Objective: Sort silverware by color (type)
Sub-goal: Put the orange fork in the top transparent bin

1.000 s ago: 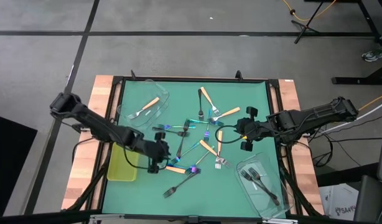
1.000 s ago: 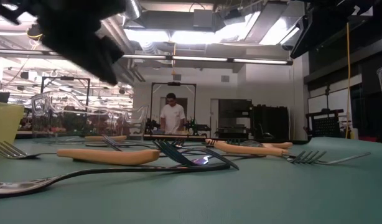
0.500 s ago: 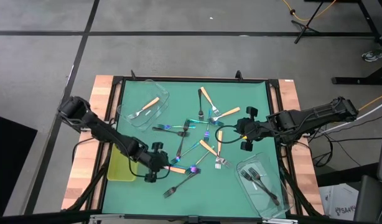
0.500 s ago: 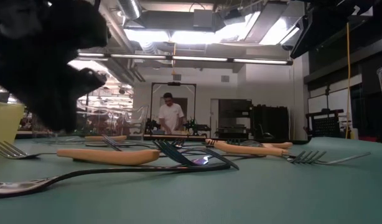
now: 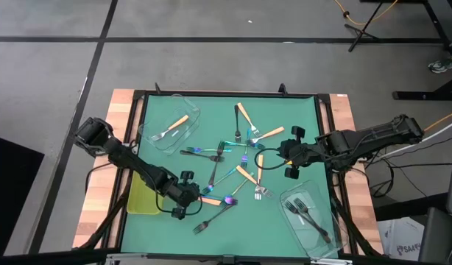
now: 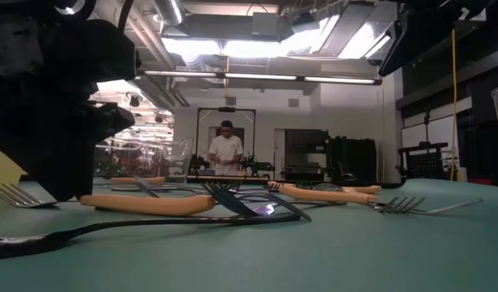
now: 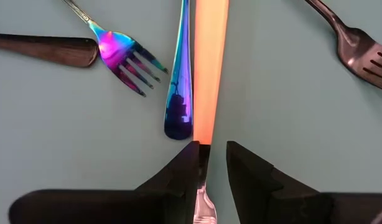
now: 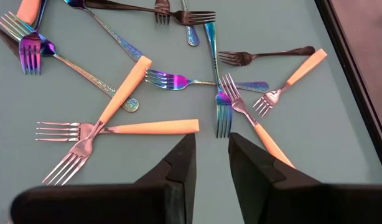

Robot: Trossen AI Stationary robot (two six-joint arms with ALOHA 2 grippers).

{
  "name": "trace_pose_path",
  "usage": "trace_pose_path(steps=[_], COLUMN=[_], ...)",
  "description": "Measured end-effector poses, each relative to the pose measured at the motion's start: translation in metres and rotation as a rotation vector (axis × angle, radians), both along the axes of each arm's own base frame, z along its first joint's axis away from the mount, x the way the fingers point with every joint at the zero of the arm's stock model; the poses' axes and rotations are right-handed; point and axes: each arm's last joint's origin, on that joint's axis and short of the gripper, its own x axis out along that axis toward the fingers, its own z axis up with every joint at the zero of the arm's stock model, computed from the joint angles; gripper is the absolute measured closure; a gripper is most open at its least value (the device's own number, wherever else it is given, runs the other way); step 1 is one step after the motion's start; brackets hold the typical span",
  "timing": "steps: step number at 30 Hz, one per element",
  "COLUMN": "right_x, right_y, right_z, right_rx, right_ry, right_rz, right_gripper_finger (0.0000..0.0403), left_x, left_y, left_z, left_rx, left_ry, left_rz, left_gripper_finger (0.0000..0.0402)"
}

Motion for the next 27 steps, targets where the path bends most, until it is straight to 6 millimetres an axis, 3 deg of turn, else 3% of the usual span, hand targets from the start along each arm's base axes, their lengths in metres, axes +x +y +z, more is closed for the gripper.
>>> trace_pose_path(steps=[27], right_x=[0.0001], right_y=[0.0], right_z=[0.0], right_rx=[0.0], right_ry=[-0.001], right_rz=[0.0], right_gripper_finger=[0.0317], left_x=[-0.0021], left_y=[0.0027], left_z=[0.0076], left_rx=[0.02], left_ry=[-0.036], left_rz=[0.021], left_gripper_finger=[0.0325])
